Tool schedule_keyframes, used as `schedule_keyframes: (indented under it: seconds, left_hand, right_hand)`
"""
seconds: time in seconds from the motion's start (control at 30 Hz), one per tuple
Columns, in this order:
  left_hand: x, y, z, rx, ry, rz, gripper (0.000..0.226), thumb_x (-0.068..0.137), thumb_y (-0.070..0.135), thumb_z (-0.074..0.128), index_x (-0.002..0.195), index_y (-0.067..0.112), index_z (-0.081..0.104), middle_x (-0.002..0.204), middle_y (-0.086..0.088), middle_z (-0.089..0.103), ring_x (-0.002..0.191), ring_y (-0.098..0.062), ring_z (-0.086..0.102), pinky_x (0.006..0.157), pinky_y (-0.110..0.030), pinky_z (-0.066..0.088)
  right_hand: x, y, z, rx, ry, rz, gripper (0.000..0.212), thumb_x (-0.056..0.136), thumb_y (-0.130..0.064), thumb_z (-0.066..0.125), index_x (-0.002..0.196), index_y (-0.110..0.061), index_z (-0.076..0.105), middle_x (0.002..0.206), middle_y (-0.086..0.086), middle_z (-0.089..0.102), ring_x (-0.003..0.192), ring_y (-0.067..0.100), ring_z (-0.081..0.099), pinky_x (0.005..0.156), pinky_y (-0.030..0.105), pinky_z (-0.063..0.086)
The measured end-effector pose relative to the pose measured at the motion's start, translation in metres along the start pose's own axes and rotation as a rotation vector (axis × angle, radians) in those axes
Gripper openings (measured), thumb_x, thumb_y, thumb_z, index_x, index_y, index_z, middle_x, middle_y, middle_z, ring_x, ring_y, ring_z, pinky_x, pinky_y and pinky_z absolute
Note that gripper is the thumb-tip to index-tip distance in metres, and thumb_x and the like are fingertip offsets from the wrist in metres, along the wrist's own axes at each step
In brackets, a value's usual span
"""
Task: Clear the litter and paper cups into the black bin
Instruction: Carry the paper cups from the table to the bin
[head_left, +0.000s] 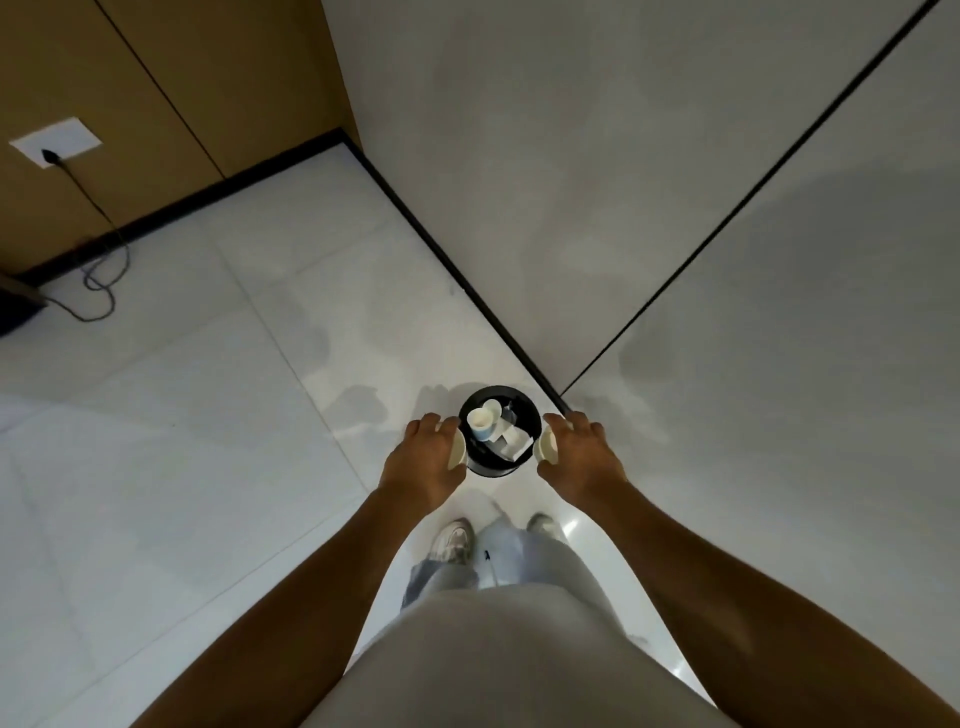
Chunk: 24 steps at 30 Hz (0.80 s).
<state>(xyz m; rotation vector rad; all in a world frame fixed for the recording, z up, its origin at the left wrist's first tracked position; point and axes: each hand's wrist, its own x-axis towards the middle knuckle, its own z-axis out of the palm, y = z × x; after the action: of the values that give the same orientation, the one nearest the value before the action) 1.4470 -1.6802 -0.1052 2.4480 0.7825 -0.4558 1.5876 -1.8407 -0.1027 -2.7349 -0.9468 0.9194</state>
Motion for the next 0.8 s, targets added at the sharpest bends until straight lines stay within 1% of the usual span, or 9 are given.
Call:
schedule_keyframes:
  seconds: [0.13, 0.23, 0.33, 0.43, 0.5, 0.6, 0.73, 0.8]
  left_hand:
    - [0.033, 0.016, 0.000, -0.076, 0.002, -0.081, 0.062, 0.089, 0.033, 0.060, 0.143, 0.018, 0.032, 0.143, -0.005, 0.036, 0.129, -0.023, 0.035, 0.096, -0.039, 0.047]
    - [0.053, 0.032, 0.008, -0.151, 0.036, -0.195, 0.061, 0.088, 0.032, 0.062, 0.141, 0.018, 0.035, 0.141, -0.005, 0.038, 0.128, -0.023, 0.037, 0.096, -0.039, 0.046]
    - [0.076, 0.048, 0.020, -0.218, 0.066, -0.283, 0.062, 0.088, 0.033, 0.063, 0.142, 0.018, 0.035, 0.143, -0.004, 0.038, 0.129, -0.023, 0.037, 0.096, -0.039, 0.046]
    - [0.098, 0.057, 0.037, -0.257, 0.084, -0.351, 0.067, 0.088, 0.033, 0.064, 0.144, 0.017, 0.031, 0.143, -0.004, 0.038, 0.129, -0.022, 0.037, 0.095, -0.039, 0.046]
    - [0.113, 0.059, 0.049, -0.287, 0.094, -0.396, 0.071, 0.086, 0.032, 0.067, 0.144, 0.015, 0.029, 0.143, -0.004, 0.039, 0.129, -0.022, 0.038, 0.095, -0.038, 0.045]
    - [0.135, 0.054, 0.071, -0.309, 0.108, -0.436, 0.071, 0.084, 0.032, 0.069, 0.142, 0.013, 0.032, 0.141, -0.004, 0.042, 0.128, -0.021, 0.039, 0.093, -0.035, 0.045]
    - [0.155, 0.041, 0.099, -0.307, 0.103, -0.433, 0.072, 0.083, 0.033, 0.070, 0.141, 0.012, 0.033, 0.142, -0.005, 0.041, 0.129, -0.023, 0.039, 0.094, -0.036, 0.045]
    - [0.168, 0.031, 0.110, -0.297, 0.121, -0.439, 0.073, 0.082, 0.032, 0.070, 0.141, 0.012, 0.033, 0.141, -0.006, 0.041, 0.129, -0.023, 0.038, 0.092, -0.036, 0.046]
  right_hand:
    - [0.041, 0.018, -0.015, -0.042, -0.070, -0.052, 0.067, 0.089, -0.031, 0.062, 0.147, -0.022, 0.029, 0.146, 0.006, 0.031, 0.130, 0.028, 0.032, 0.098, 0.039, 0.045]
    - [0.070, 0.035, -0.026, -0.082, -0.132, -0.117, 0.067, 0.088, -0.031, 0.062, 0.146, -0.022, 0.030, 0.146, 0.006, 0.032, 0.129, 0.027, 0.033, 0.096, 0.038, 0.043]
    - [0.102, 0.053, -0.034, -0.103, -0.153, -0.192, 0.067, 0.087, -0.029, 0.063, 0.146, -0.022, 0.032, 0.144, 0.006, 0.035, 0.128, 0.028, 0.035, 0.096, 0.037, 0.042]
    - [0.133, 0.069, -0.036, -0.113, -0.172, -0.240, 0.068, 0.087, -0.027, 0.064, 0.146, -0.021, 0.032, 0.145, 0.007, 0.035, 0.129, 0.029, 0.034, 0.099, 0.037, 0.040]
    - [0.151, 0.077, -0.032, -0.126, -0.193, -0.256, 0.067, 0.087, -0.027, 0.064, 0.146, -0.020, 0.033, 0.145, 0.008, 0.035, 0.129, 0.030, 0.034, 0.100, 0.038, 0.040]
    - [0.177, 0.083, -0.016, -0.154, -0.240, -0.281, 0.066, 0.087, -0.026, 0.064, 0.144, -0.018, 0.034, 0.143, 0.010, 0.036, 0.127, 0.033, 0.037, 0.097, 0.039, 0.041]
    - [0.206, 0.082, 0.010, -0.161, -0.297, -0.270, 0.065, 0.088, -0.024, 0.063, 0.145, -0.018, 0.032, 0.143, 0.010, 0.035, 0.126, 0.033, 0.037, 0.092, 0.040, 0.045]
    - [0.219, 0.081, 0.025, -0.159, -0.313, -0.266, 0.066, 0.088, -0.024, 0.063, 0.145, -0.017, 0.032, 0.144, 0.010, 0.035, 0.126, 0.033, 0.037, 0.093, 0.041, 0.045]
